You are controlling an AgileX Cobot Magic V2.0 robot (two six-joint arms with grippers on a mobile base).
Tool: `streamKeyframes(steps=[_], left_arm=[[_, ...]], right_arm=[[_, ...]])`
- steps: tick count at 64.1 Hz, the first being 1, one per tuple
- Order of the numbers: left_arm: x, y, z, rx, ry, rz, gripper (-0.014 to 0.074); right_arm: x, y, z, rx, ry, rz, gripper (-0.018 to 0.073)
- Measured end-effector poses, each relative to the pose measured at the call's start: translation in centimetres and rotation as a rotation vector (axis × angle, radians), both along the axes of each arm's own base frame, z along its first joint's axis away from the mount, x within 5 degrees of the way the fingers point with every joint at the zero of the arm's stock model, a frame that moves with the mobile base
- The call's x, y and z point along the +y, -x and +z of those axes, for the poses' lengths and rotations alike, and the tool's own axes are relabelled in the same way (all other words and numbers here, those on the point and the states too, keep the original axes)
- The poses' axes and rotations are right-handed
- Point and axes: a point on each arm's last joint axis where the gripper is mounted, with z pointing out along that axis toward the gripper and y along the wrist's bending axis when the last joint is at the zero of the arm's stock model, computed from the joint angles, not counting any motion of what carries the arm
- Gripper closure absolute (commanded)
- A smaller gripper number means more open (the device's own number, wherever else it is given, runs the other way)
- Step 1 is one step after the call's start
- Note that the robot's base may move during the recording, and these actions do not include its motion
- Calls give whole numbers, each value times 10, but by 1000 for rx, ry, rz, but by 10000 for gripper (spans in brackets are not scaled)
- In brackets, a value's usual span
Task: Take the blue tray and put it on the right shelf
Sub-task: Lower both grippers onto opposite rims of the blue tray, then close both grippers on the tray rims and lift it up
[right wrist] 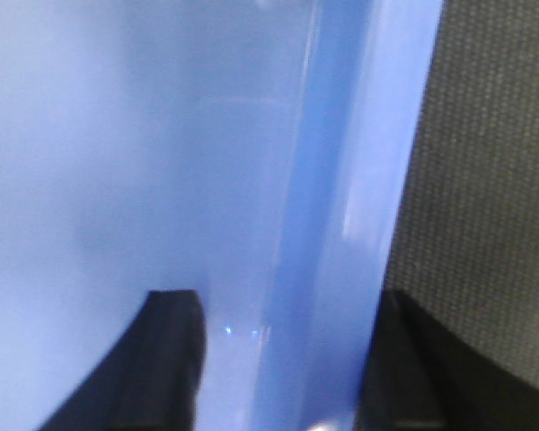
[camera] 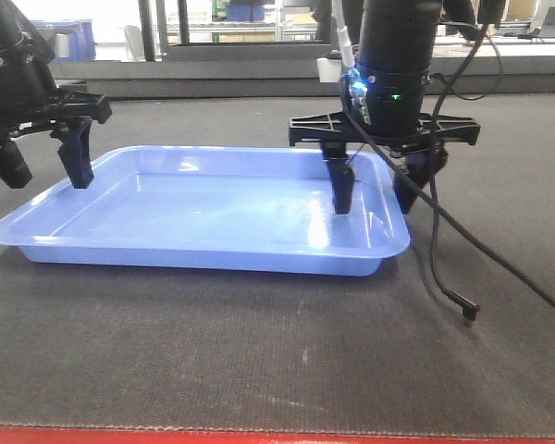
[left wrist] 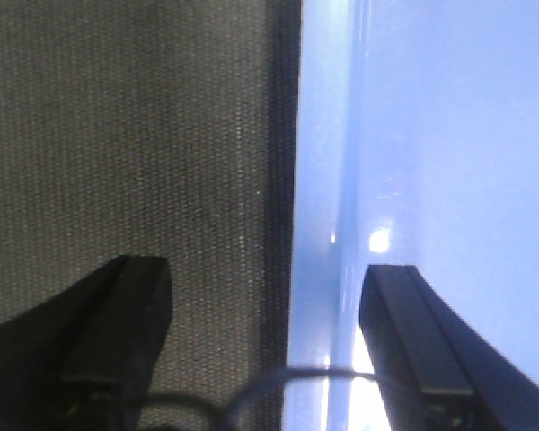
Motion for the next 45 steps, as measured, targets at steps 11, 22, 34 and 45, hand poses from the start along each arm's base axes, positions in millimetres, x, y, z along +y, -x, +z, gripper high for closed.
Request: streamKeyframes(steps=[11, 22, 34, 45], left_arm=[[-1, 0, 0, 3, 12, 5, 237], [-1, 1, 0, 15, 20, 8, 237], [-2, 3, -6, 64, 21, 11, 237], [-3, 2, -22, 123, 20, 14, 255]], right_arm=[[0, 0, 0, -3, 2, -2, 321], [0, -2, 1, -13, -12, -12, 327], [0, -2, 1, -12, -13, -12, 327], [0, -2, 1, -11, -15, -13, 331]])
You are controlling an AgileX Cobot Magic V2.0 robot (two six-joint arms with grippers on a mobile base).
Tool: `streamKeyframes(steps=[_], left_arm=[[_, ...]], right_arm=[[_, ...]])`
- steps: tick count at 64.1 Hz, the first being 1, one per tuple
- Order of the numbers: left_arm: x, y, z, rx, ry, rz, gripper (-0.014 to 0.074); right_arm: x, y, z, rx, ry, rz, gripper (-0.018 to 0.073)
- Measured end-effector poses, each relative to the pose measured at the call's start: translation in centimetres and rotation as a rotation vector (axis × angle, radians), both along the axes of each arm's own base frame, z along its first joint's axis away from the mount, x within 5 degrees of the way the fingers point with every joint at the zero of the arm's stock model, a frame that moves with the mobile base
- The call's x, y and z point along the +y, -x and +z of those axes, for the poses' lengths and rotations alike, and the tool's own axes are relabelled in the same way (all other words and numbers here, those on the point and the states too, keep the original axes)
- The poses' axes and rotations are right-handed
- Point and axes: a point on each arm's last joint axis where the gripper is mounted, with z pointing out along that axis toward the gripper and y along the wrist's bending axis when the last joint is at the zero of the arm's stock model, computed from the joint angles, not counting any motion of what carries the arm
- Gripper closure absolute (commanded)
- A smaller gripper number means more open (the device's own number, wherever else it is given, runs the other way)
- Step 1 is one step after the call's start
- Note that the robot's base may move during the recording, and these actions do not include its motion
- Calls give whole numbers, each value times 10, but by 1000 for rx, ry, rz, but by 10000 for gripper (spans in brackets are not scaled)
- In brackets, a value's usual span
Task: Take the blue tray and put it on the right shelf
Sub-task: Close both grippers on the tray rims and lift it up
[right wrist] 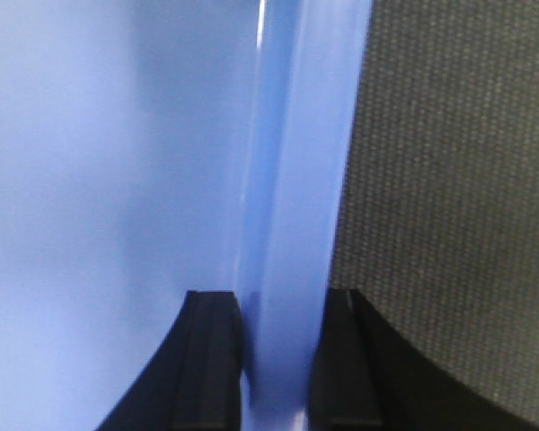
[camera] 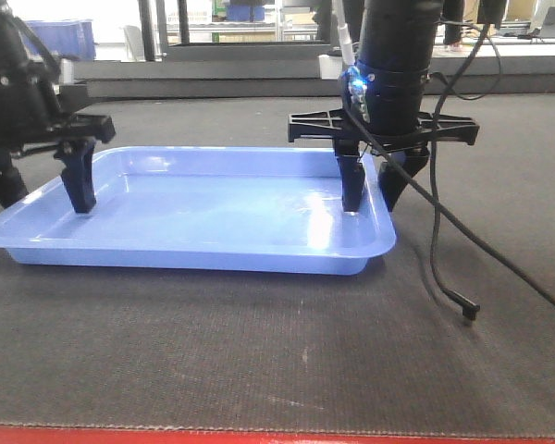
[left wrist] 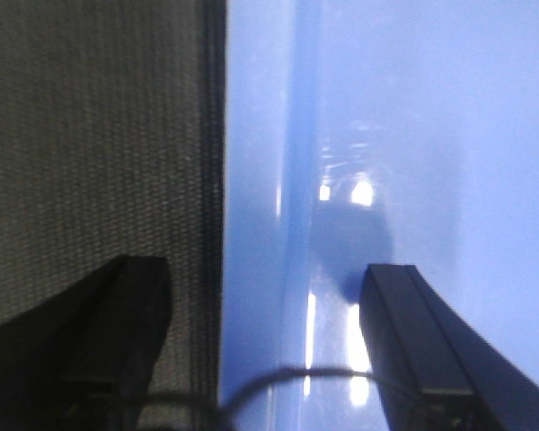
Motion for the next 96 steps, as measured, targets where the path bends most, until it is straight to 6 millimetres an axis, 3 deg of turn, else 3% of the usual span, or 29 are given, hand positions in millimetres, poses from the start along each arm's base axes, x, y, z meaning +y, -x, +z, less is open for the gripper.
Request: streamKeyframes(steps=[4, 9, 15, 19, 30, 41, 54, 70, 82, 96], left_arm=[[0, -1, -3, 8, 1, 1, 318], [0, -1, -3, 8, 1, 1, 457], [0, -1, -3, 8, 2, 2, 660], [-2, -1, -1, 12, 17, 7, 624], [-3, -3, 14, 31, 29, 4, 640], [-4, 2, 61, -27, 53, -5, 638], [-9, 40, 131, -134, 83, -18, 638], [-43, 94, 180, -242, 41, -47, 638], [-68, 127, 197, -278, 53, -91, 638], [-78, 151, 185, -226, 50, -112, 638]], right_arm=[[0, 0, 0, 0, 1, 0, 384], [0, 0, 0, 1, 2, 0, 522], [0, 0, 0, 5, 3, 0, 503], [-1, 1, 0, 11, 6, 0, 503], [-4, 4, 11, -4, 8, -1, 503], [-13, 14, 51, -83, 3, -3, 503], [-29, 45, 118, -200, -23, -8, 503], [-57, 98, 180, -276, 7, 44, 503], [-79, 137, 193, -296, 37, 52, 503], [-93, 175, 178, -267, 19, 59, 503]])
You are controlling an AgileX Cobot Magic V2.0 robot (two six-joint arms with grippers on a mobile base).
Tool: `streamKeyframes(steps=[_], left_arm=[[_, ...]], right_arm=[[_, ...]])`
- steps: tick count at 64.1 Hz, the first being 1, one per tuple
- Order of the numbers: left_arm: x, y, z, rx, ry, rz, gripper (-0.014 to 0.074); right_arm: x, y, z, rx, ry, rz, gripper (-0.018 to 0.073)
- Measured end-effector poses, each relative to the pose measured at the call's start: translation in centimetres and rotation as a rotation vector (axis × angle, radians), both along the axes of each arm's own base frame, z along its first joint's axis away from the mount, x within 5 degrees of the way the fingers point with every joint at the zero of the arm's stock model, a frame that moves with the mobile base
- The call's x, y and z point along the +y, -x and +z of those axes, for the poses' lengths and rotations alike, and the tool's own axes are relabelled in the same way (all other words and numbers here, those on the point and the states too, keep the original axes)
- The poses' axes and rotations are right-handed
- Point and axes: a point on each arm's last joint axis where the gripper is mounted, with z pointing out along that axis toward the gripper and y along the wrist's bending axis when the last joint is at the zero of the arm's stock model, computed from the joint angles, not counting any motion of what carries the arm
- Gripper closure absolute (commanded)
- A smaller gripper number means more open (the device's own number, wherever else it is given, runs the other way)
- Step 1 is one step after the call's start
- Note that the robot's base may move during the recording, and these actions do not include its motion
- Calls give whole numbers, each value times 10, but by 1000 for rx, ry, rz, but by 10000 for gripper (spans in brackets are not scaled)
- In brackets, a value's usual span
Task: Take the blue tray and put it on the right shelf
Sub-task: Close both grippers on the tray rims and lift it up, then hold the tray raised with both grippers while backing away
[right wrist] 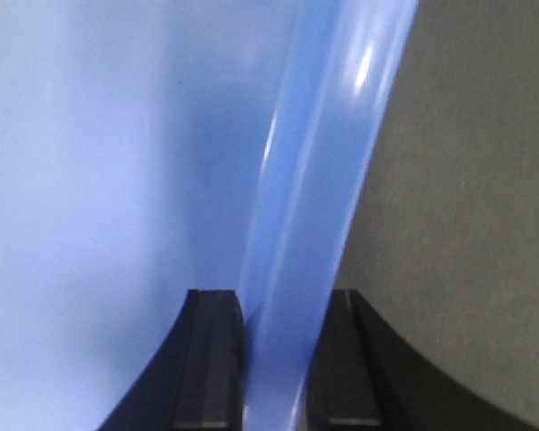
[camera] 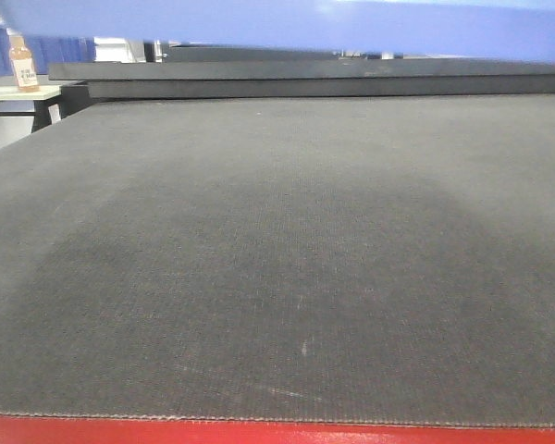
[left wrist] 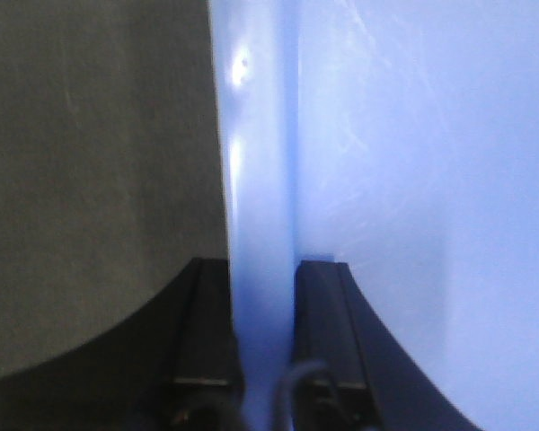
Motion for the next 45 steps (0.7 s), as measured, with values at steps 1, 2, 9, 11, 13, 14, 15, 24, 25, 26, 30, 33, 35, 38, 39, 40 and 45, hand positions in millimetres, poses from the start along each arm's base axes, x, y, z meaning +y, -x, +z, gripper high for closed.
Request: streamKeyframes(steps=[1, 2, 9, 11, 13, 14, 15, 24, 25, 26, 30, 33, 35, 38, 39, 40, 45], left_arm=[[-1, 2, -1, 4, -2, -5, 638], [-1, 3, -4, 12, -2, -3, 638], [-1, 9, -13, 43, -4, 5, 638], [-1, 9, -15, 46, -3, 6, 638], [-2, 9, -16, 47, -2, 3, 638], [-2, 9, -17, 49, -2, 5, 638], [-2, 9, -16, 46, 0, 5, 638], [-2, 9, -17, 48, 0, 6, 645], [-2, 9, -17, 48, 0, 6, 645], [-2, 9, -17, 47, 1, 6, 645], [-2, 9, -17, 47, 1, 6, 645], [-2, 9, -17, 47, 1, 6, 645], [-2, 9, -17, 47, 1, 6, 645], [-2, 9, -17, 47, 1, 6, 645], [-2, 9, -17, 47, 1, 6, 645], [-2, 9, -17, 47, 1, 6, 645], [-2, 9, -17, 47, 1, 6, 645]], right_arm=[[-1, 3, -1, 3, -4, 1, 503], [-1, 4, -2, 6, -5, 2, 503], [-3, 12, -6, 11, -12, 11, 503], [-4, 12, -6, 11, -10, 13, 503], [-4, 12, -8, 11, -10, 13, 503], [-4, 13, -7, 10, -11, 14, 503], [-4, 13, -8, 12, -10, 14, 503], [-4, 12, -8, 9, -12, 14, 503], [-4, 12, -8, 9, -12, 14, 503], [-4, 12, -8, 9, -12, 14, 503], [-4, 12, -8, 9, -12, 14, 503], [-4, 12, -8, 9, -12, 14, 503], [-4, 12, -8, 9, -12, 14, 503], [-4, 12, -8, 9, -12, 14, 503], [-4, 12, -8, 9, -12, 14, 503], [-4, 12, -8, 9, -12, 14, 503], [-4, 12, -8, 9, -12, 14, 503]])
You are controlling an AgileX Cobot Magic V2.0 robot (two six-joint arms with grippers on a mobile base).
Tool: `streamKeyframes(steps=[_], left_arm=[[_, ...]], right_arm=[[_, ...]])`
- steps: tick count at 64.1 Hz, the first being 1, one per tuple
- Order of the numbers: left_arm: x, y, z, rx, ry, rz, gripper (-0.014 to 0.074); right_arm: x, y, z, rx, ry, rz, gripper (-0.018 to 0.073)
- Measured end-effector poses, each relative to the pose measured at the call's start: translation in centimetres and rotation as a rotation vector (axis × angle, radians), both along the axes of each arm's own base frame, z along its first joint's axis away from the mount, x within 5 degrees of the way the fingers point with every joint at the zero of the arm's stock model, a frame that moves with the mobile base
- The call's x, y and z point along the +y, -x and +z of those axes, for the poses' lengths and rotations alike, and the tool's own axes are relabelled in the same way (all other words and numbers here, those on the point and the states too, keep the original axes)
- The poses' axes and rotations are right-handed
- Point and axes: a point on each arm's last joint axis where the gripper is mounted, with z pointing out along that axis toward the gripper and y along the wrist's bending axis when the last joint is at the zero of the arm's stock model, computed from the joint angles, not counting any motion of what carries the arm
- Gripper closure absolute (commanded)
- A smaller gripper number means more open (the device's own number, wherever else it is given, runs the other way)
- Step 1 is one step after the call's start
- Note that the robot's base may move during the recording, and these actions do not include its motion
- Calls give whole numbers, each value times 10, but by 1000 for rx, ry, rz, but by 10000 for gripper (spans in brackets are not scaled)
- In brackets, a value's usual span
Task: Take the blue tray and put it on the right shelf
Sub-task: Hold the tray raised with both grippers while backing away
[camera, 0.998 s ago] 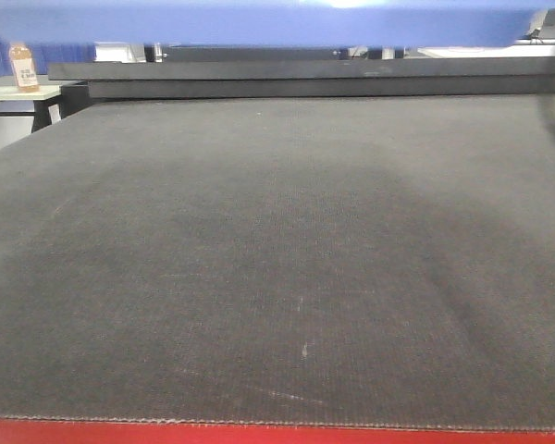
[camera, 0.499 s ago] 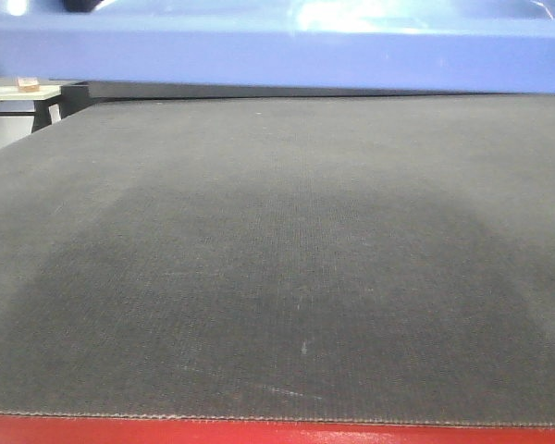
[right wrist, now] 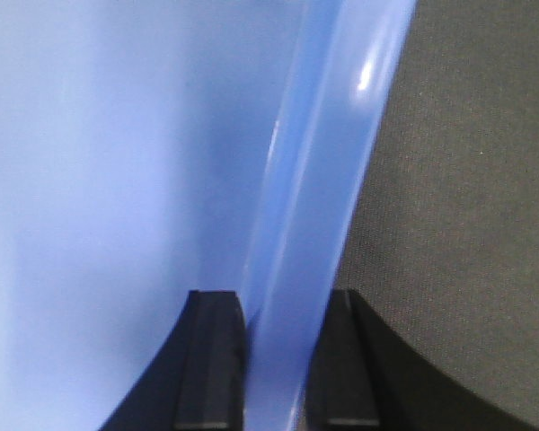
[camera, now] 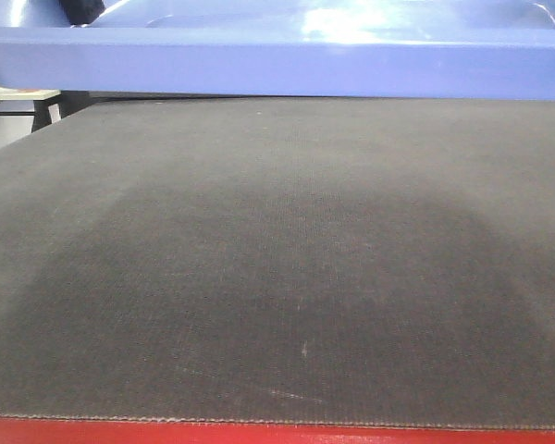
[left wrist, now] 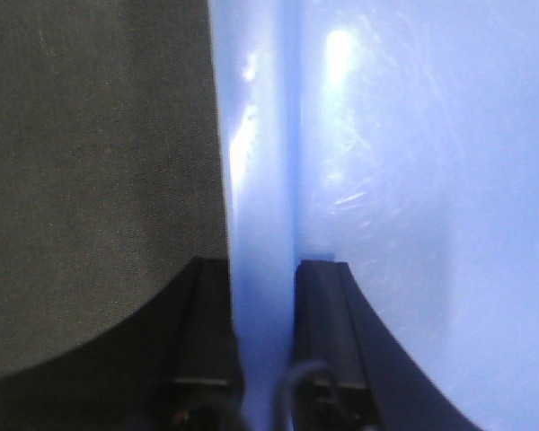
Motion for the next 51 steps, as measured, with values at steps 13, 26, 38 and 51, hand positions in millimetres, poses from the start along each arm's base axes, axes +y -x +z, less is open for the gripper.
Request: streamKeyframes(steps=[13, 26, 38, 51], left_arm=[[0, 0, 0, 0, 0, 0, 645], [0, 0, 0, 0, 1, 2, 645], [0, 0, 0, -1, -1, 2, 645], [0, 0, 0, -1, -1, 2, 645]], right_arm=[[0, 0, 0, 0, 0, 0, 503], [0, 0, 0, 0, 2, 3, 503], [0, 0, 0, -3, 1, 3, 503], [0, 0, 0, -4, 0, 3, 503]])
